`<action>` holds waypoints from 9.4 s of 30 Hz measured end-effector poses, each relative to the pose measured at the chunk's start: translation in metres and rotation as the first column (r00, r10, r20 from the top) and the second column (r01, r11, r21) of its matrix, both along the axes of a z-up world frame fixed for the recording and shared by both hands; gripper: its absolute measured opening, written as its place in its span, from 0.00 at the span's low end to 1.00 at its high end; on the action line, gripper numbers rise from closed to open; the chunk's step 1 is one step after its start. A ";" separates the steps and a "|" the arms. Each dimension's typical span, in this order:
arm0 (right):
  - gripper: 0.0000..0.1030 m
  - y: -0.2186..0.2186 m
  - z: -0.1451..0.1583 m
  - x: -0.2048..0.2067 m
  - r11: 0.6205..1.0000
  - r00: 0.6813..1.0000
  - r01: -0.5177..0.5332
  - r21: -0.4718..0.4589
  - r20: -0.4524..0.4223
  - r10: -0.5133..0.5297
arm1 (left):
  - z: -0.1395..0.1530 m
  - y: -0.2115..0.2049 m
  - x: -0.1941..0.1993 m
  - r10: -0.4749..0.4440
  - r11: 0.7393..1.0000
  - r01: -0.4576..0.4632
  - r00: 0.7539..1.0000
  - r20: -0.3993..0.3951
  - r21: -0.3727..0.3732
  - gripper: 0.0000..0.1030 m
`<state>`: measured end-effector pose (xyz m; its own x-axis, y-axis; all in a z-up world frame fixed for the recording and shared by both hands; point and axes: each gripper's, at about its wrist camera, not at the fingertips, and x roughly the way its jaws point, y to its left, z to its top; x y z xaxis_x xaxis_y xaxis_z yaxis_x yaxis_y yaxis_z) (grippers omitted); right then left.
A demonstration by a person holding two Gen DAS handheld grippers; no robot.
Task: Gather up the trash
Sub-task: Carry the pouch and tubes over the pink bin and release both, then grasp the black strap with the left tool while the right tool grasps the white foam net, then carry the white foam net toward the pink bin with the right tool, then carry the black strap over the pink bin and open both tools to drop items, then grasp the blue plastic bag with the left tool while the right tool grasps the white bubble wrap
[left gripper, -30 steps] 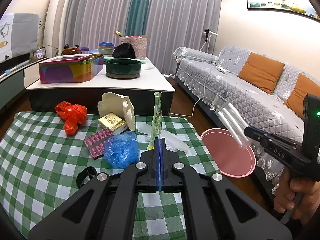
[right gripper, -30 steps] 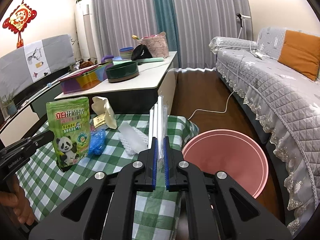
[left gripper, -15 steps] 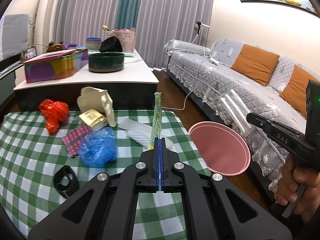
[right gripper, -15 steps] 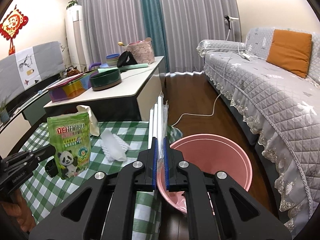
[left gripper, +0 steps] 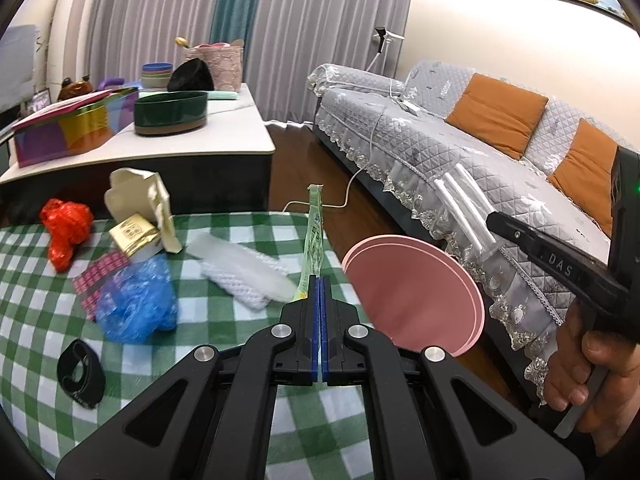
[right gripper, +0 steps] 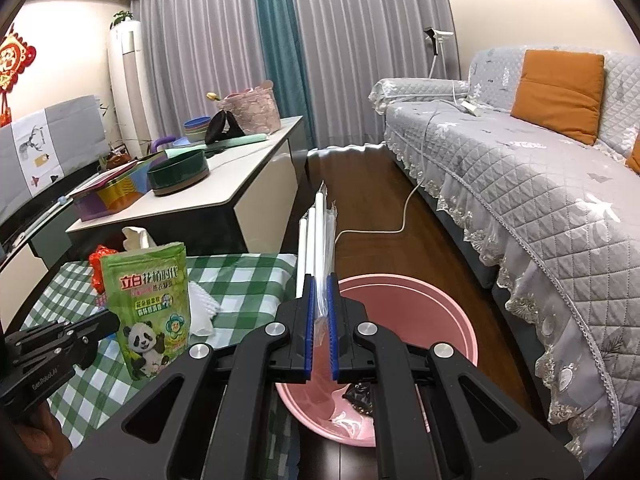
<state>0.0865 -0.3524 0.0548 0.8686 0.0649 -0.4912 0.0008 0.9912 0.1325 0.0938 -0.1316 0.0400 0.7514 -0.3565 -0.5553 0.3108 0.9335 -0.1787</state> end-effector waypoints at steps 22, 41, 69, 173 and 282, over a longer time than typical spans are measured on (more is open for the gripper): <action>0.06 -0.035 -0.013 0.021 0.994 0.997 0.070 0.078 -0.035 -0.067 | 0.011 -0.069 0.051 -0.090 0.995 0.090 0.996 0.001 -0.032 0.00; 0.31 -0.058 -0.032 0.031 0.981 0.978 0.175 0.080 -0.132 -0.163 | -0.013 -0.105 0.076 -0.136 0.990 0.133 0.986 -0.100 -0.045 0.25; 0.34 0.023 -0.002 0.001 0.999 1.000 0.009 0.032 -0.018 -0.009 | 0.022 0.040 -0.024 0.035 0.999 -0.035 0.999 0.002 0.023 0.25; 0.06 0.091 0.026 -0.029 0.938 0.934 -0.341 0.059 0.138 0.330 | -0.016 0.061 -0.032 0.167 0.982 -0.168 0.986 0.020 0.087 0.14; 0.47 0.044 -0.017 0.008 0.990 0.987 -0.139 0.005 -0.077 0.139 | 0.004 0.070 -0.017 0.120 0.991 -0.120 0.993 -0.009 0.059 0.36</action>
<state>0.0941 -0.3082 0.0374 0.8110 0.1819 -0.5560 -0.1267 0.9825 0.1366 0.0768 -0.0614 0.0442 0.7799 -0.2310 -0.5818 0.1939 0.9729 -0.1262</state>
